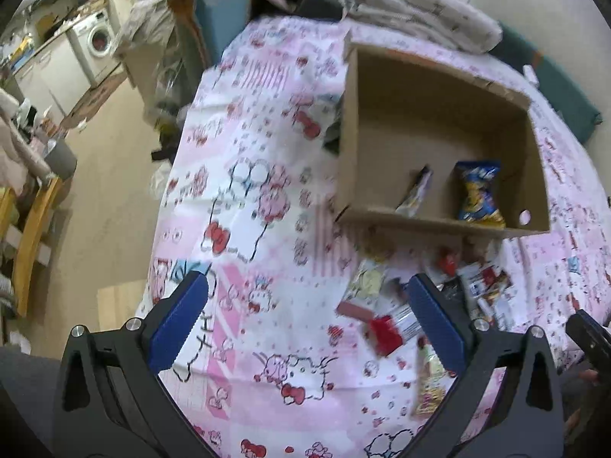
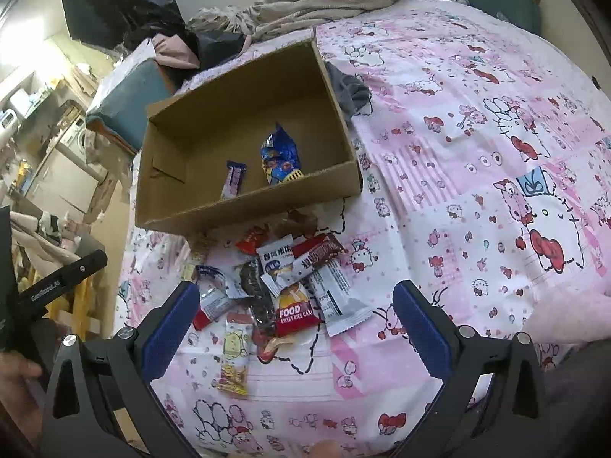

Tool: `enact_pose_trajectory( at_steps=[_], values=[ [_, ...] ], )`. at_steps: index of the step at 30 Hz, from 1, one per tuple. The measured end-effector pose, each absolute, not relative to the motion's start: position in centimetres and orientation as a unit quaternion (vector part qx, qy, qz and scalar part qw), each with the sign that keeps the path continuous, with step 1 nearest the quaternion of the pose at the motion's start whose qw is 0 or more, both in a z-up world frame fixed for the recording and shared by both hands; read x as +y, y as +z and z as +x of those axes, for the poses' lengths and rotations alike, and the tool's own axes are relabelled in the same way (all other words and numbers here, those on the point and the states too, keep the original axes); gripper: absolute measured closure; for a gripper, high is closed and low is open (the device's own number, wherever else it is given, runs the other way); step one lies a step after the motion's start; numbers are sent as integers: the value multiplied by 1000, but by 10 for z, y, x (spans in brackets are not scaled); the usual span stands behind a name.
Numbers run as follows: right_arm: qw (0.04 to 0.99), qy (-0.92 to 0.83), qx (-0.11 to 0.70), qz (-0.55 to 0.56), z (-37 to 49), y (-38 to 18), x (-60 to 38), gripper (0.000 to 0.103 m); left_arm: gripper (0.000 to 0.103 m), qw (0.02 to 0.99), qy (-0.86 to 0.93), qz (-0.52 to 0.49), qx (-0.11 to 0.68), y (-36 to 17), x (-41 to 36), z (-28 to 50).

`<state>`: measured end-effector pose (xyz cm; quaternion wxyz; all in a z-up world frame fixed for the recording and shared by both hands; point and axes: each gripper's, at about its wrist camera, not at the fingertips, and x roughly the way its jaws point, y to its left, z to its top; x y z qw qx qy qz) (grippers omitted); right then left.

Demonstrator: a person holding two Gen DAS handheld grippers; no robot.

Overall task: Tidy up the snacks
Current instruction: 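Grasp the yellow cartoon-bear packet with the left gripper and lift it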

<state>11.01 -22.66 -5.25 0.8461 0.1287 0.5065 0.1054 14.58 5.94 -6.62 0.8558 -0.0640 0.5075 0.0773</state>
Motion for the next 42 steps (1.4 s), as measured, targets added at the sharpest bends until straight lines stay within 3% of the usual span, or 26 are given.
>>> enact_pose_trajectory(
  at_steps=[5,8,14,16,20,21,24,32,42],
  values=[
    [850,91,505,122,116,-52,-232,0,0,827,63,-72,554,-97,52,159],
    [854,91,494,131,118,-50,-235,0,6,811,54,-69,579,-120,42,173],
    [850,89,496,155,123,-51,-243,0,26,788,8,-35,615,-156,18,199],
    [849,88,496,160,123,-52,-245,0,38,776,-7,-37,630,-167,14,207],
    [842,91,504,168,124,-56,-246,0,43,774,-19,-4,633,-177,4,217],
    [841,92,506,168,125,-57,-245,0,49,773,-20,2,634,-179,3,218],
    [840,94,509,164,127,-59,-242,0,81,771,-15,16,637,-180,1,217],
    [839,97,506,177,128,-59,-244,1,81,770,8,3,638,-162,7,198],
    [825,85,501,245,129,-63,-266,1,81,796,1,-38,604,-92,19,133]
  ],
)
